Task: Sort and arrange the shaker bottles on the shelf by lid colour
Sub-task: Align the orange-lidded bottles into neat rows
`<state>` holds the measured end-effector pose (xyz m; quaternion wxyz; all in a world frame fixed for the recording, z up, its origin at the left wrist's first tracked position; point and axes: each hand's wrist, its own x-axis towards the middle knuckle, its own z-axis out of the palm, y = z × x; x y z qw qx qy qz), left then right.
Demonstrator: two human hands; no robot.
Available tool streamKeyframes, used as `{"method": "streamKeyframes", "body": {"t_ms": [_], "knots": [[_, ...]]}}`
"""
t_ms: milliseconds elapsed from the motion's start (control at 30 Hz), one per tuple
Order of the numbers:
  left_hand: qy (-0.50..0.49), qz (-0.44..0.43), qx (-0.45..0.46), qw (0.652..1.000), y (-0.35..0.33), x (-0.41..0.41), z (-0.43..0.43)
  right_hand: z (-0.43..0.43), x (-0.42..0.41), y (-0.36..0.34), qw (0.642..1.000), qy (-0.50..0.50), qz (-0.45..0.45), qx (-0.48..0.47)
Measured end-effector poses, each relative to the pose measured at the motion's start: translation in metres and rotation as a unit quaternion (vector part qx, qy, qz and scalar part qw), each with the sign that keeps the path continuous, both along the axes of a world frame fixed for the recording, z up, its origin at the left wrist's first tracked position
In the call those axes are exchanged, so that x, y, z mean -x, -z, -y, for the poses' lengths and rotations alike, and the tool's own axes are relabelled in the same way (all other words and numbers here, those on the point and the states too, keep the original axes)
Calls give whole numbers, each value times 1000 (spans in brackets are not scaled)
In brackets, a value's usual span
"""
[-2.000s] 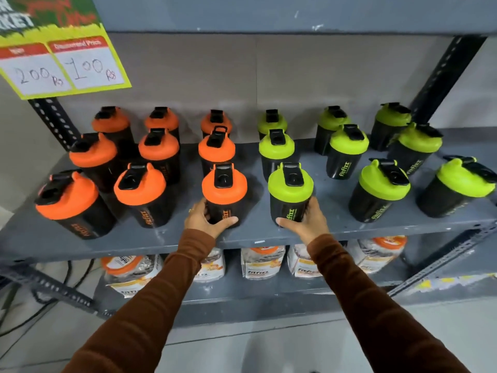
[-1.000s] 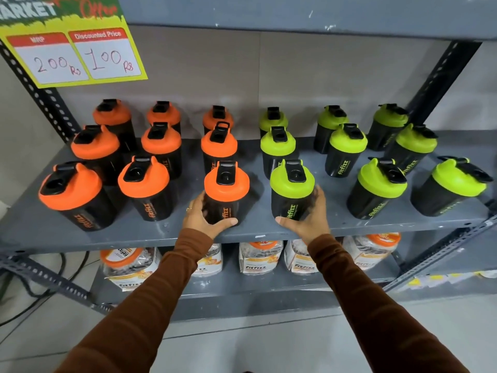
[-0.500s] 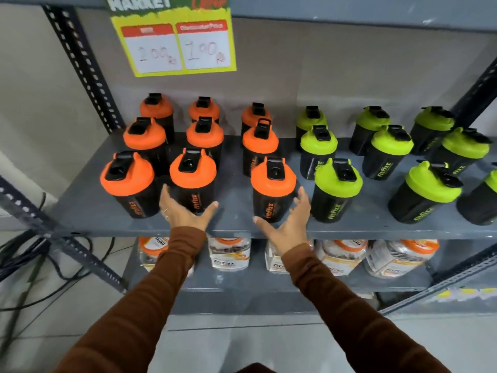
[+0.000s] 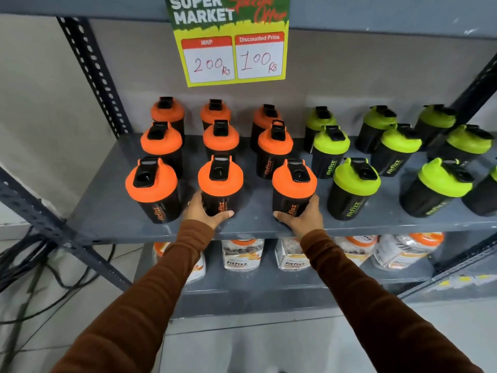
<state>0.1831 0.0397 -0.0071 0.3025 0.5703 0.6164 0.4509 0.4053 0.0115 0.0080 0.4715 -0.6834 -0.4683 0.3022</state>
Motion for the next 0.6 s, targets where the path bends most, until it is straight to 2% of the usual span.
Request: {"method": "streamKeyframes", "body": {"t_ms": [467, 600], "knots": [[4, 5, 4, 1000, 4, -6, 11, 2, -4, -1, 1000, -14, 6, 7], [10, 8, 31, 999, 6, -5, 11, 2, -4, 1, 1000, -20, 5, 5]]}}
